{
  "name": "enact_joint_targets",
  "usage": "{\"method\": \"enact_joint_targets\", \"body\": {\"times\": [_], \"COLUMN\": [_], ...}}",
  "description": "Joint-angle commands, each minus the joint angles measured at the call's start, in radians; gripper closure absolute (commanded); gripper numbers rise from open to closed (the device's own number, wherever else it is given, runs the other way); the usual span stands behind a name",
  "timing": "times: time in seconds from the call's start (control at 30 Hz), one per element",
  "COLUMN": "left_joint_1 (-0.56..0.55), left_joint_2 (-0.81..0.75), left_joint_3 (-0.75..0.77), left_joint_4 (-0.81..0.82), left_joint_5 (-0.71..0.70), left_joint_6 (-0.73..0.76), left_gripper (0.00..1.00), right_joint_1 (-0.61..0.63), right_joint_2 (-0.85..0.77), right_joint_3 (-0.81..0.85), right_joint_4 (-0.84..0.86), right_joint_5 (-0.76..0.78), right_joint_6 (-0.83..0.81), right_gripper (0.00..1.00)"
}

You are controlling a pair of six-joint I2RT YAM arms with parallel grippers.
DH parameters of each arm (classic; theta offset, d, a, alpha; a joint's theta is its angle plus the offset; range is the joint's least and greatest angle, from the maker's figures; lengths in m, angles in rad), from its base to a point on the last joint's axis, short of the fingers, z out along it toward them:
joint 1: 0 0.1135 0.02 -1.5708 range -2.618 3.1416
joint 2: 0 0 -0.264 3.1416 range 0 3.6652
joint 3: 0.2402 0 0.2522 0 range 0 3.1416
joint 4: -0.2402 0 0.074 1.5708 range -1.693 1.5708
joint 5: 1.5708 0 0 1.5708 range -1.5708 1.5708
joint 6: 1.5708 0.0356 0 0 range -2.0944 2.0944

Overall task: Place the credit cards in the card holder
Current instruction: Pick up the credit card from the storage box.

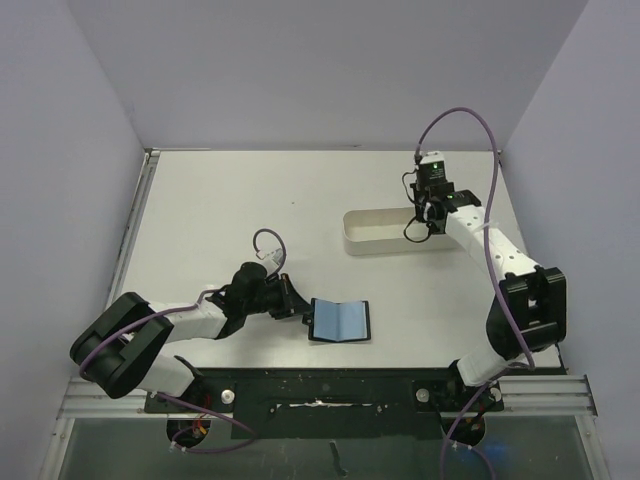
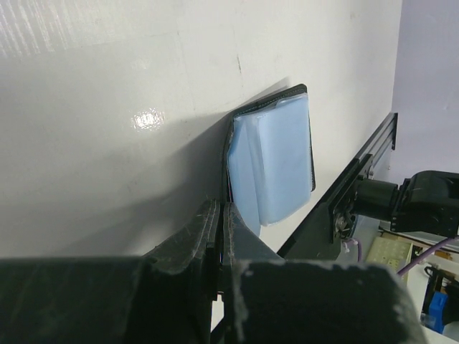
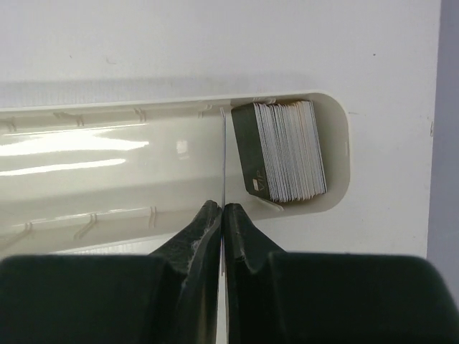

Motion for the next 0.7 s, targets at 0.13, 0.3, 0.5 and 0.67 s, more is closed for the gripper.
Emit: {"method": "enact_joint_targets", "body": {"times": [0.13,0.3,0.5,0.67], "left_joint_1": [0.008,0.013,0.041,0.05], "left_joint_2": [-0.02,-0.052,-0.117,-0.17], "left_joint_3": [0.022,0.024,0.034,0.083], "left_joint_4": [-0.011,-0.065,-0.147,-0.24], "left_joint_5": [-0.029,-0.062,-0.093,-0.117], "left_joint_6": [0.022,0.025,0.037,0.06], "left_gripper": [0.99,0.84,0.69,0.63], "right_joint_1": [0.019,0.045,0.189,0.358], "right_joint_2": [-0.146,-0.247,-0.432,-0.582], "right_joint_3": [0.003,-0.033,-0.176,-0.367], "right_joint_4": [-0.022,-0.058,-0.048,0.11], "right_joint_5": [-0.074,-0.186,-0.259,-0.315], "right_joint_6": [0.072,0.136,0.286,0.527], "right_gripper": [1.0,1.0,1.0,1.0]}}
